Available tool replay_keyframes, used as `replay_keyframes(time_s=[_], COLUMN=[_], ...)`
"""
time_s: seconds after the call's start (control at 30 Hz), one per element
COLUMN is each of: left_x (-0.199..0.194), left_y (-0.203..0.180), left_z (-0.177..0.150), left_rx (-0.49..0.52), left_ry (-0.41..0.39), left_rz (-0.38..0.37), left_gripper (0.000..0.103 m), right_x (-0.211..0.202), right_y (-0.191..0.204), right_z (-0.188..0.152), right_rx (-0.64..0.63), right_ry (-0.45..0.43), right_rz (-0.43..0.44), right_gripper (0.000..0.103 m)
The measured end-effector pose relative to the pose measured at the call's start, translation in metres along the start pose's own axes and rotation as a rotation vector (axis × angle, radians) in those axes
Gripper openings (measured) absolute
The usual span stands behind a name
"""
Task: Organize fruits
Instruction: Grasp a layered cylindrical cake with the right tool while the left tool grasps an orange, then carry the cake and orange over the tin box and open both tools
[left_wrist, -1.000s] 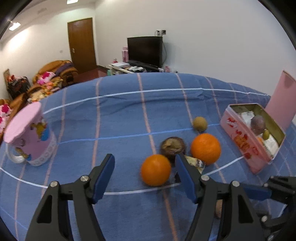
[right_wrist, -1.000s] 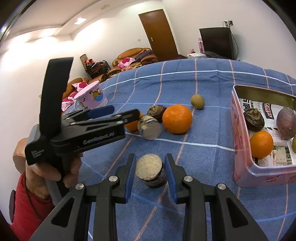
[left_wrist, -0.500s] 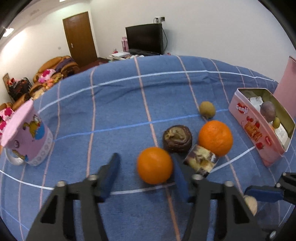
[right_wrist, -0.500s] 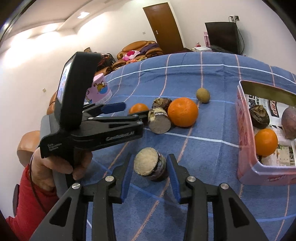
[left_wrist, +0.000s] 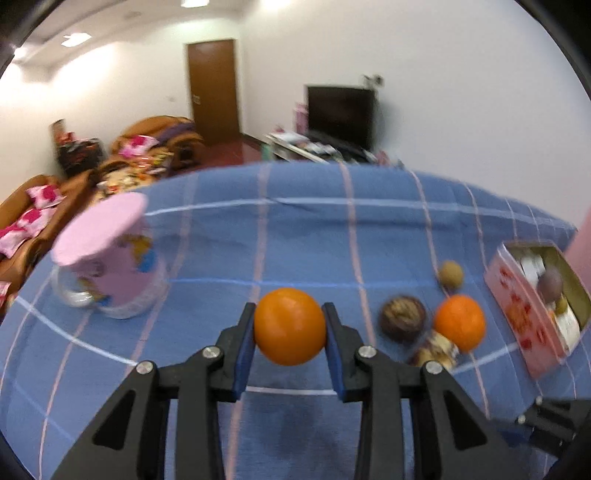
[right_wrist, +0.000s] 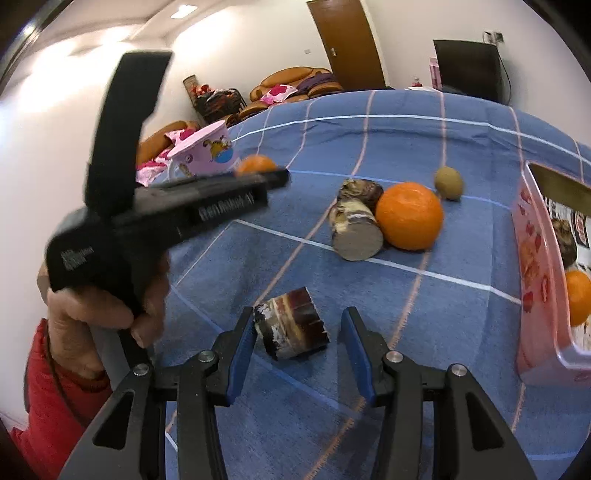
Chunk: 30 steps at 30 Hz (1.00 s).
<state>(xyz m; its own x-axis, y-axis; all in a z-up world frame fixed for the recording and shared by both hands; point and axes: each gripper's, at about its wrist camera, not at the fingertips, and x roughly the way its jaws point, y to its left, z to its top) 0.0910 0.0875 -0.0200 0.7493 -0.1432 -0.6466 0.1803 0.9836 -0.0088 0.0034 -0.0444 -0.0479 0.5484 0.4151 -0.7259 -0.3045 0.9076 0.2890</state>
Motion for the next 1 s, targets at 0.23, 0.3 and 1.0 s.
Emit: replay_keyframes(time_s=[0.23,0.3,1.0], left_x=[-0.005,-0.012,-0.054], left_y=[0.02,0.02,-0.072], left_z=[-0.009,-0.01,-0.025], left_rx=[-0.099,-0.105,-0.053], left_ry=[-0.032,-0.064,-0.204], left_rz=[0.035,0.043,0.111], left_gripper=[0.036,0.036,0.036], right_x=[-0.011,-0.03,-0.139], right_y=[0.004,0.001,-0.05], right_z=[-0.005,-0.004,-0.011], right_rx=[-0.005,0.01,0.011], right_ry=[-0.035,-0.115,-0.502], right_rz=[-0.001,0.04,-0.233], right_gripper=[0.039,0.039,0.039])
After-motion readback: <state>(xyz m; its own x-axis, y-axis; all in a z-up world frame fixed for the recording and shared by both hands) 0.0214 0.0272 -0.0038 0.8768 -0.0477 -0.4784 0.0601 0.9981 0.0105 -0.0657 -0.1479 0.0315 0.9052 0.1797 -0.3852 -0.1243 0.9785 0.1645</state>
